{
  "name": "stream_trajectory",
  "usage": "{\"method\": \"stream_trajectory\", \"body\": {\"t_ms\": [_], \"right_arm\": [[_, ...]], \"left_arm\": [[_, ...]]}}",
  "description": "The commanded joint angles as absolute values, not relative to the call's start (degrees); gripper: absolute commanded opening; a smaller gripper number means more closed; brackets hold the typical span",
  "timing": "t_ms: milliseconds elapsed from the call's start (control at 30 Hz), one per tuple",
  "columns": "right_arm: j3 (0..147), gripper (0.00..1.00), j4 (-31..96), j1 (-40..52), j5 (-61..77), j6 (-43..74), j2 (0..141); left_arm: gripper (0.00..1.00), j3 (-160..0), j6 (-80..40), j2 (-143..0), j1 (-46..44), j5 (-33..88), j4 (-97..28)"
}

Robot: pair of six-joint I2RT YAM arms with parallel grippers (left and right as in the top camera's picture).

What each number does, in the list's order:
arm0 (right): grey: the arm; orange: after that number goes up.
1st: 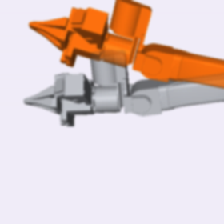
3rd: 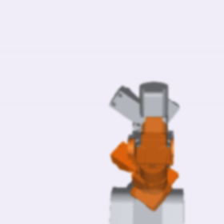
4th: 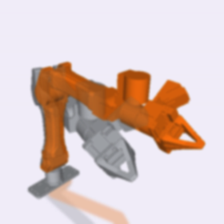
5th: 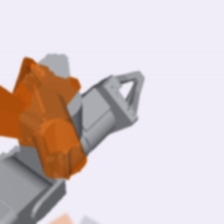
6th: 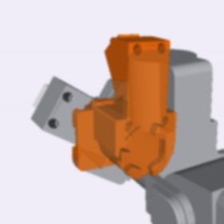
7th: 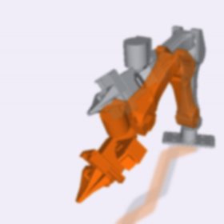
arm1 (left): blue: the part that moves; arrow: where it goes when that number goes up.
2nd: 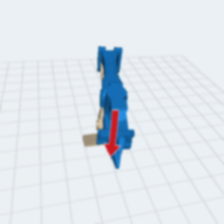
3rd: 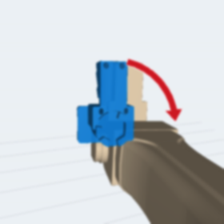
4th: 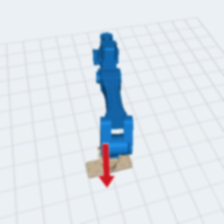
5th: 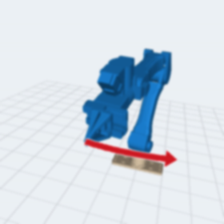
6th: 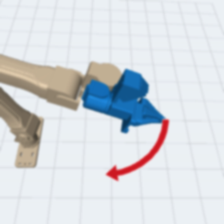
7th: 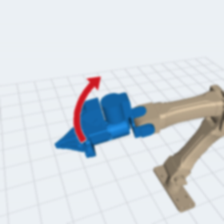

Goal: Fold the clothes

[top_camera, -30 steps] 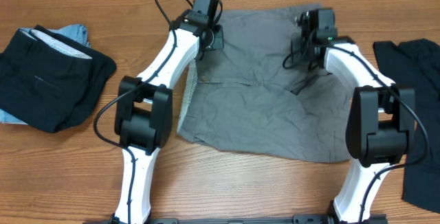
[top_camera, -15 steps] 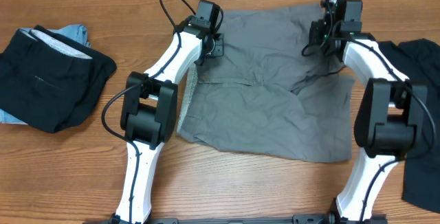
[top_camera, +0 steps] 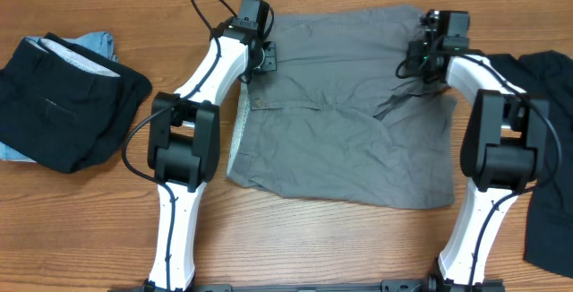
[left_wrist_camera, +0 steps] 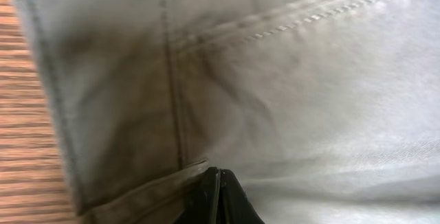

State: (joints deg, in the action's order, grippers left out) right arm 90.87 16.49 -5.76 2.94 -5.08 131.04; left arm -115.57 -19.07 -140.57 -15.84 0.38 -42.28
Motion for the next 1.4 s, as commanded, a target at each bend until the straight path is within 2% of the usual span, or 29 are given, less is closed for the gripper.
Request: {"method": "stream_trajectory", "body": {"t_ms": [0, 133, 300, 500, 600, 667, 767, 900, 1067, 1200, 1367], "right_arm": [[90.9, 0.04, 18.4, -12.6, -4.5, -5.9, 133.7], [94.1, 0.04, 22.6, -15.4, -4.4, -5.8, 133.5], [102.8, 0.04, 28.8, -14.7, -3.6, -5.8, 130.1], [109.4, 0.04, 27.9, -11.1, 15.4, -5.8, 127.6], [109.3, 0.04, 30.1, -8.9, 18.1, -5.8, 127.6], [109.3, 0.04, 34.9, -8.0, 18.0, -5.8, 127.6], [109.3, 0.04, 48.5, -8.3, 15.4, -5.8, 127.6], [109.2, 0.04, 55.9, -9.2, 15.5, -5.9, 127.6], [106.6, 0.04, 54.7, -9.1, 15.5, -6.3, 127.8], [103.4, 0.04, 50.1, -9.1, 15.5, -6.2, 128.2], [99.6, 0.04, 44.9, -9.2, 10.6, -6.2, 128.2]], "left_arm": [[0.04, -114.5, -16.6, -143.4, -12.0, -6.4, -44.6], [0.04, -114.5, -16.2, -143.4, -11.4, -6.6, -45.0], [0.04, -114.5, -16.3, -143.4, -11.4, -6.6, -44.8], [0.04, -115.2, -16.3, -143.3, -11.5, -6.3, -44.8], [0.04, -116.7, -16.3, -143.3, -11.8, -6.3, -45.3], [0.04, -118.1, -16.3, -143.3, -12.0, -6.3, -46.2], [0.06, -122.8, -16.3, -143.3, -12.2, -5.4, -49.4], [0.09, -128.4, -16.3, -143.3, -12.4, -2.9, -53.1], [0.1, -131.0, -16.3, -143.4, -14.2, 0.0, -56.9], [0.15, -127.5, -16.3, -143.7, -15.5, 0.0, -56.8], [0.14, -124.1, -16.3, -143.8, -15.3, -1.9, -56.0]]}}
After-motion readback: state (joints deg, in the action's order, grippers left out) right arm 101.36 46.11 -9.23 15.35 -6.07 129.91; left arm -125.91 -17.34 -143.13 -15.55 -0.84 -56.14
